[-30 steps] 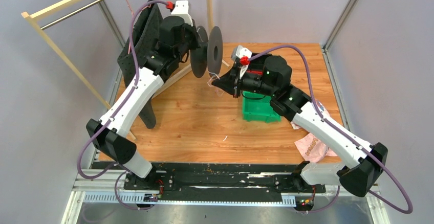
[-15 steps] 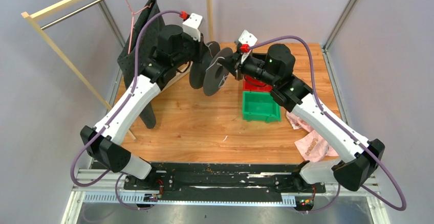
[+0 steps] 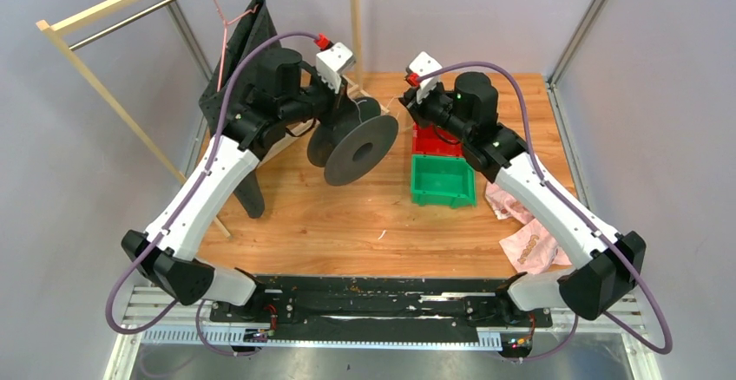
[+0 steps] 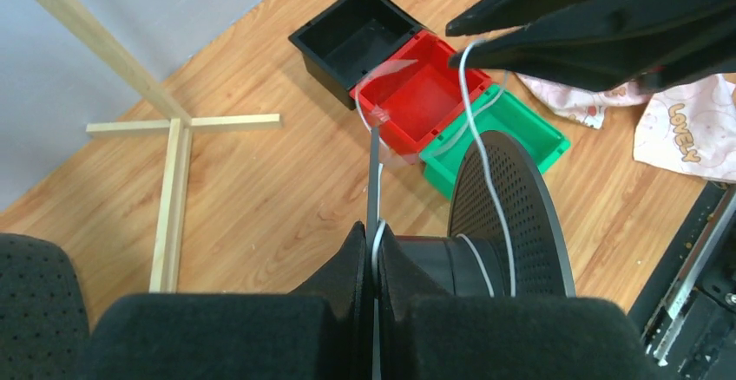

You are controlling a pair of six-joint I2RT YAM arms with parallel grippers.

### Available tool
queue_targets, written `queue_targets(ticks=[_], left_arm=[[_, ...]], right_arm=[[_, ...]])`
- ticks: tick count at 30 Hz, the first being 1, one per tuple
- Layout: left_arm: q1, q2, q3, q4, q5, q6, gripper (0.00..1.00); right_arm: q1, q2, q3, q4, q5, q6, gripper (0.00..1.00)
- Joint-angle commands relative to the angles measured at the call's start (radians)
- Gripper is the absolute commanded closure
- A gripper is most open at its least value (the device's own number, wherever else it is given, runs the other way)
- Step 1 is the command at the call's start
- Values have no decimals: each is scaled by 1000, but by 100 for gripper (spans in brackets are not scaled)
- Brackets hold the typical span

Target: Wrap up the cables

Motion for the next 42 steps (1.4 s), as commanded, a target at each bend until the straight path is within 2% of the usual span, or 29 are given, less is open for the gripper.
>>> queue_targets(ticks=[1, 2, 4, 5, 12, 19, 33, 39, 42], left_arm=[[1, -63, 88, 3, 3, 5, 100], [1, -65, 102, 2, -9, 1, 100], [1, -70, 130, 3, -23, -12, 100], [1, -73, 145, 4, -32, -22, 100], [1, -68, 248, 3, -85, -92, 100], [1, -48, 333, -1, -94, -158, 100], [1, -49, 428, 12, -181, -216, 100], [1, -40, 446, 30, -180, -226, 100], [1, -35, 458, 32, -180, -227, 100]], right_arm=[[-62, 0, -57, -36, 13, 34, 73], [-73, -9, -68, -44, -4, 46, 68], [-101, -32, -90, -57, -52, 72, 48], [-116, -46, -103, -57, -76, 88, 42], [-175, -130, -210, -39, -278, 147, 28], [-179, -145, -291, 16, -302, 210, 22], [-178, -128, -343, 127, -413, 273, 20], [-170, -117, -342, 171, -521, 233, 22], [-152, -113, -335, 182, -486, 191, 23]])
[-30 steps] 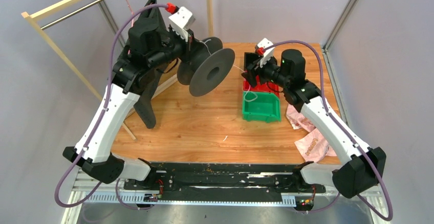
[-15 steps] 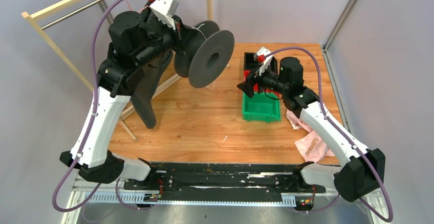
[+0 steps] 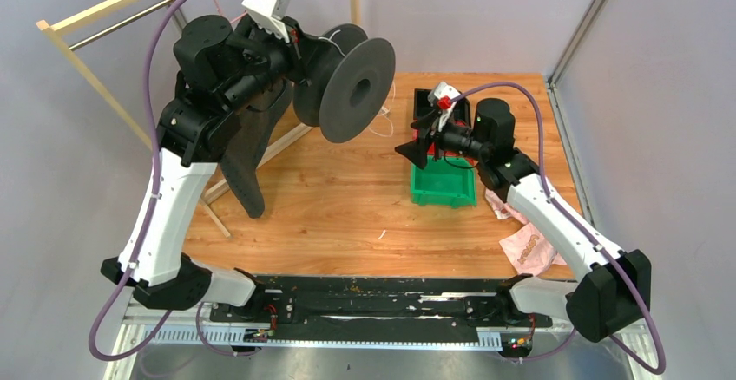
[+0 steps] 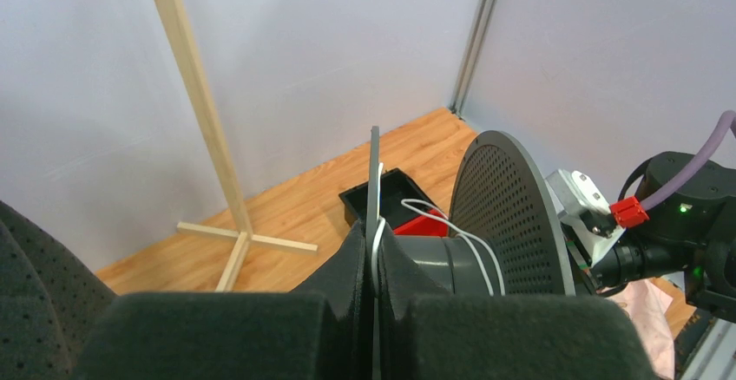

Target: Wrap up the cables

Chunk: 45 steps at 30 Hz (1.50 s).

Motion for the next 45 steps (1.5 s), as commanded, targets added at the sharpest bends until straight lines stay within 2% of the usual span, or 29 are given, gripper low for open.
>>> queue_targets(ticks=[1, 4, 7, 14, 19, 28, 30, 34, 39, 45], left_arm=[[1, -1, 53, 76, -6, -20, 100], [1, -1, 59, 80, -3, -18, 100], [1, -1, 60, 81, 5, -17, 100], [1, -6, 57, 85, 14, -17, 100], [1, -6, 58, 86, 18, -17, 100], [2, -5, 59, 95, 39, -32, 100], [1, -4, 56, 97, 43, -36, 100], [1, -7, 55, 98, 44, -39, 100], [1, -7, 49, 100, 39, -41, 100], [1, 5, 56, 113, 32, -48, 100]], right_arm=[[15, 9, -2, 78, 9, -40, 23], [0, 46, 27, 100, 86, 84, 23], [-11, 123, 122, 62, 50, 207, 25], [-11, 236, 179, 250, 3, 441, 26], [-6, 287, 190, 343, 4, 485, 27], [14, 352, 245, 391, -4, 499, 30], [18, 362, 257, 394, -16, 504, 39], [18, 378, 270, 384, -39, 513, 68], [18, 374, 240, 403, -45, 527, 98], [18, 333, 173, 354, 7, 506, 99]])
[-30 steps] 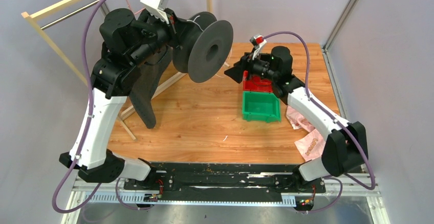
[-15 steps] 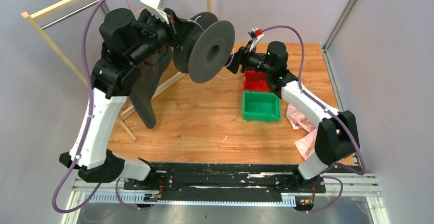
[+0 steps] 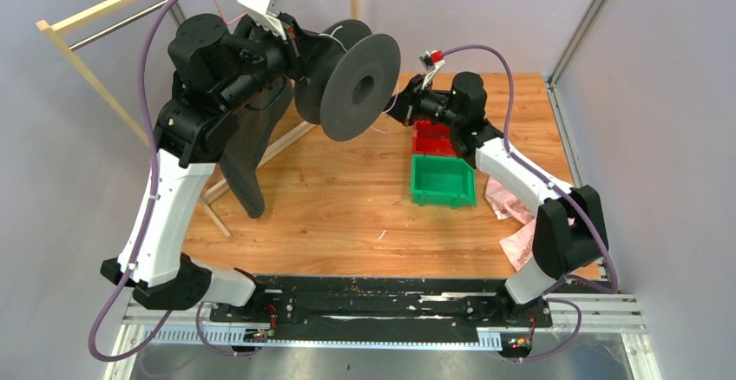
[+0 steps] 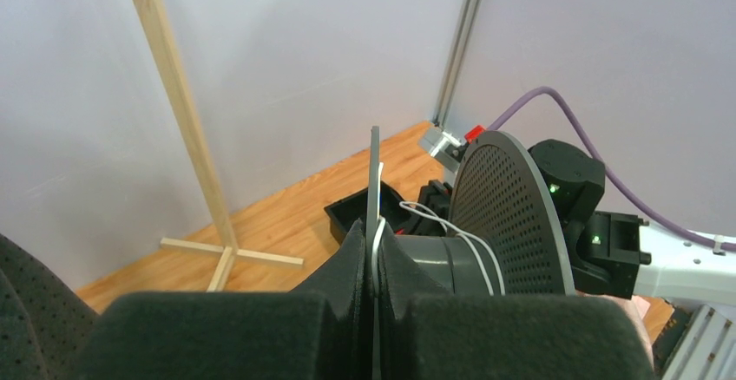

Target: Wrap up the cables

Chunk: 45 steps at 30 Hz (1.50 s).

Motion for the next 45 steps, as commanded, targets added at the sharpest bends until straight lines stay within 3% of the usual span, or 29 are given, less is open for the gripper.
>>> queue_targets(ticks=[1, 9, 17, 21, 26, 31, 37, 45], left_arm=[[1, 2, 34, 96, -8, -23, 100], [1, -7, -59, 188, -227, -125, 100], [1, 24, -209, 329, -562, -128, 100], [3, 48, -244, 363, -662, -199, 100], [4, 69, -273, 378, -750, -270, 100], [3, 128, -278, 324, -714, -190, 100], [-19, 123, -390, 300, -598, -127, 100], [-39, 27, -537, 288, -308, 2, 100]], right_arm=[[11, -50, -68, -40, 55, -29, 99], [50, -219, -183, -286, 216, -171, 99], [267, -429, -177, -578, 363, -334, 99], [396, -436, -101, -693, 492, -438, 99], [465, -393, -68, -735, 488, -486, 99], [504, -390, 66, -753, 481, -550, 99], [503, -311, 275, -723, 604, -596, 99], [405, -204, 397, -668, 681, -679, 99]])
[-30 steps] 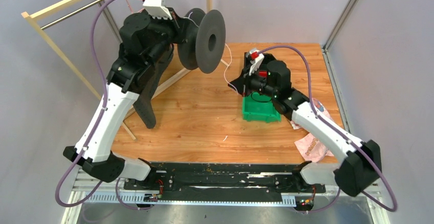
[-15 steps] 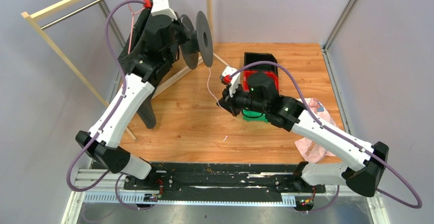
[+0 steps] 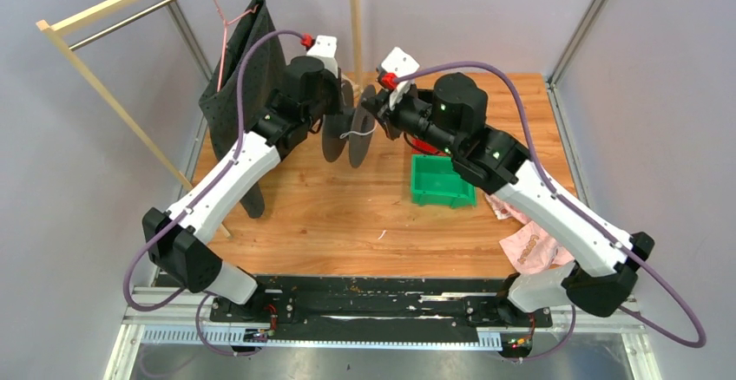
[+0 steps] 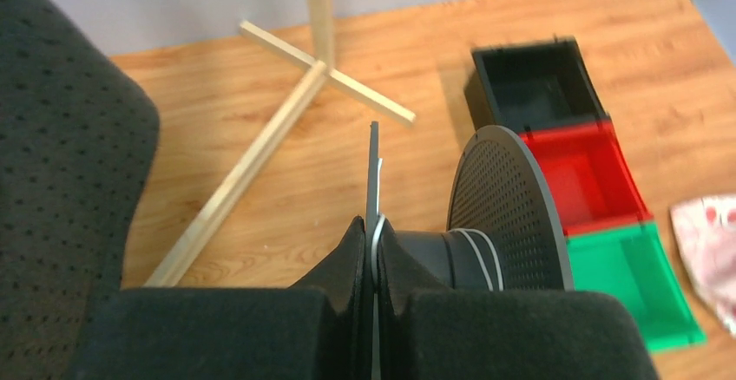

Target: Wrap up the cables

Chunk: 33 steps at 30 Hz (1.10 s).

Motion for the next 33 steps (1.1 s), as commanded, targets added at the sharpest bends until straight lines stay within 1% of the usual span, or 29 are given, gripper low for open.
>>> queue_targets(ticks=[1, 6, 10, 13, 15, 18, 19, 20, 22, 24, 25, 27, 28, 29, 33], left_arm=[[-8, -98, -44, 34, 197, 100, 100], [-8, -149, -91, -19, 409, 173, 100], [-8, -168, -86, -80, 593, 214, 100], [-8, -161, -39, -138, 687, 249, 100], [-8, -160, -2, -167, 723, 260, 100], [-3, -163, 43, -166, 760, 242, 100], [6, -162, 56, -159, 774, 211, 100], [22, -160, 63, -138, 823, 188, 100], [77, -159, 68, -90, 889, 106, 100], [139, -162, 32, 32, 967, -28, 100], [165, -161, 1, 123, 1016, -115, 100], [206, -149, -49, 254, 1070, -261, 100], [219, -140, -62, 302, 1074, -316, 100], [229, -128, -64, 314, 1062, -356, 100], [243, -78, -51, 317, 1021, -466, 100]], right_arm=[[-91, 56, 47, 15, 51, -43, 99], [-193, 83, 20, 46, 35, 2, 99], [-268, 119, -6, 48, 14, 49, 99], [-312, 136, -47, 53, 23, 64, 99], [-331, 139, -88, 55, 30, 63, 99], [-341, 107, -199, 92, 39, 53, 99], [-341, 83, -247, 122, 27, 53, 99], [-341, 51, -299, 167, 13, 55, 99], [-342, -19, -410, 278, -3, 68, 99], [-341, -87, -524, 394, -21, 80, 99], [-342, -120, -572, 455, -42, 86, 99], [-342, -165, -639, 535, -78, 114, 99], [-341, -180, -655, 547, -96, 130, 99], [-340, -194, -669, 554, -123, 138, 99], [-338, -226, -710, 588, -169, 186, 99]])
